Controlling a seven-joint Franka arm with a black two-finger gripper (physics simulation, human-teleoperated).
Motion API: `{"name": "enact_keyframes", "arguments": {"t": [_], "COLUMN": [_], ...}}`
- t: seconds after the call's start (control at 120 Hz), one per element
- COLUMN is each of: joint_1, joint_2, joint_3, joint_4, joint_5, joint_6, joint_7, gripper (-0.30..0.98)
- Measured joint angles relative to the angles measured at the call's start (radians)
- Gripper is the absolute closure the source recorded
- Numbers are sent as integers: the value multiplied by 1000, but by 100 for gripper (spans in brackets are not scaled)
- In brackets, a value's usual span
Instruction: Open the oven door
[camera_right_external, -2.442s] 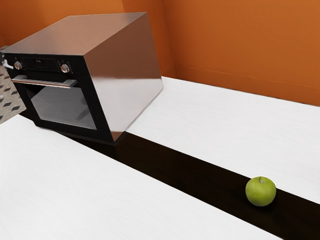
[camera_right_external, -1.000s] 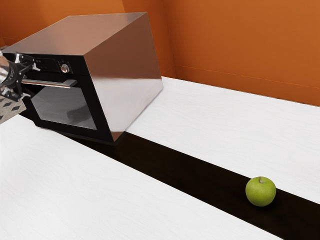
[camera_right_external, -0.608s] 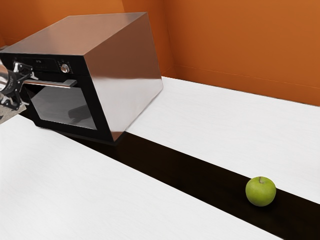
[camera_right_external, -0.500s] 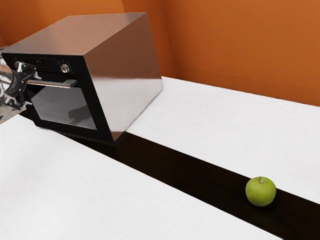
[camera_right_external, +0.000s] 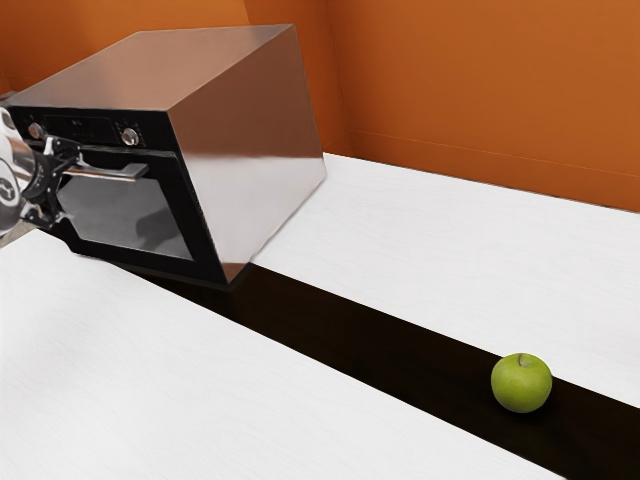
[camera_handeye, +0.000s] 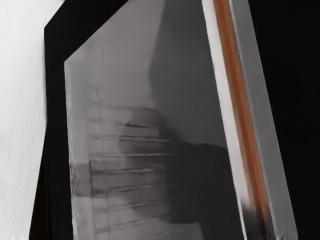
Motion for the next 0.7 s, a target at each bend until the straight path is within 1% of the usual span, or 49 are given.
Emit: {"name": "enact_keyframes", "arguments": {"t": [0.108,0.225,0.367,0.458,0.517,0.592,0.625,0.642,0.7], "joint_1": [15,33,88,137,154,152,134,126,61], "joint_2": [-69,-185,-379,-545,-614,-639,-642,-641,-603], "joint_3": [0,0,-1,-1,-9,-35,-47,-51,-63], "joint_4": [-101,-239,-458,-615,-664,-673,-644,-598,-295], "joint_5": [0,4,-2,-22,-31,-34,-27,-5,108], "joint_6": [6,10,13,14,13,11,-7,-32,-231], "joint_7": [-1,-2,-3,-3,-3,-3,-3,-2,-3], "gripper": [0,0,0,0,0,0,0,0,1]}}
